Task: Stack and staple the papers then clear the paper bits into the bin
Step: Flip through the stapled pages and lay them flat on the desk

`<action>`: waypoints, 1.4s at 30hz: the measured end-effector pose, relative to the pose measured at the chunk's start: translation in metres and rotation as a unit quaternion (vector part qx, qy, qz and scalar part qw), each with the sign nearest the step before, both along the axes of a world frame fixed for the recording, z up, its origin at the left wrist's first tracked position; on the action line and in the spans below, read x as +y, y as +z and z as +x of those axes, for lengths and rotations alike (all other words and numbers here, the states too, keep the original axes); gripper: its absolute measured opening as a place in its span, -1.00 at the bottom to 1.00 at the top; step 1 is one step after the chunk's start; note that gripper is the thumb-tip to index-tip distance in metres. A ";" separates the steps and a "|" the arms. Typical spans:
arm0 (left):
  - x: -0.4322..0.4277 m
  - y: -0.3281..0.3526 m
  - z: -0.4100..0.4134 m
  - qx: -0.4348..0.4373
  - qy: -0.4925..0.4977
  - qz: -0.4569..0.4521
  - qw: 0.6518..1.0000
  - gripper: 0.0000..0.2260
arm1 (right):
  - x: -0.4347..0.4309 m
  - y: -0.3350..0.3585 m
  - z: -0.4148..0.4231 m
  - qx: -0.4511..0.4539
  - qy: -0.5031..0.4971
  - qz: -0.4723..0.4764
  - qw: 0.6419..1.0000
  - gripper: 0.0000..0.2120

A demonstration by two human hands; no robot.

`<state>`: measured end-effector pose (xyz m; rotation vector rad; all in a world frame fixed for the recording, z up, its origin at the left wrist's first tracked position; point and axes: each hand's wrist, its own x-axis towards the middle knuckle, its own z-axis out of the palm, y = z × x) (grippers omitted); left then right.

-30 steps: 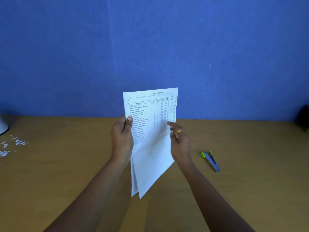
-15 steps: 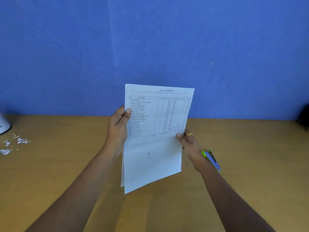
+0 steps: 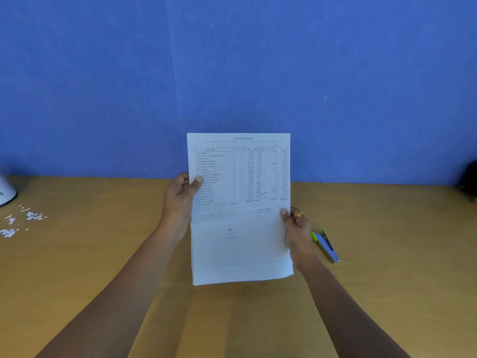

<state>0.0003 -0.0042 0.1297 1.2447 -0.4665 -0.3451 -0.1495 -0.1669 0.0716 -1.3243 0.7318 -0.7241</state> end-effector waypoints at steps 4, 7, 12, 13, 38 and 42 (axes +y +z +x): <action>0.006 -0.020 -0.003 0.010 -0.011 0.063 0.998 -0.91 | 0.003 0.002 0.003 -0.007 -0.020 0.014 1.000 -0.82; 0.011 -0.038 -0.010 0.027 -0.016 0.090 0.995 -0.85 | 0.005 0.002 0.004 -0.001 -0.035 0.016 0.999 -0.82; 0.010 -0.048 -0.011 0.050 -0.010 0.104 0.993 -0.78 | 0.004 -0.004 0.009 0.046 -0.041 0.023 0.998 -0.80; 0.009 -0.047 -0.008 0.048 -0.005 0.108 0.993 -0.77 | 0.004 -0.004 0.011 0.059 -0.037 0.032 0.997 -0.78; -0.054 -0.108 0.087 0.018 0.035 0.393 0.919 -0.72 | -0.028 -0.059 0.100 0.264 -0.071 -0.037 0.961 -0.65; -0.061 -0.119 0.090 0.009 0.033 0.419 0.907 -0.71 | -0.033 -0.072 0.102 0.284 -0.075 -0.046 0.955 -0.67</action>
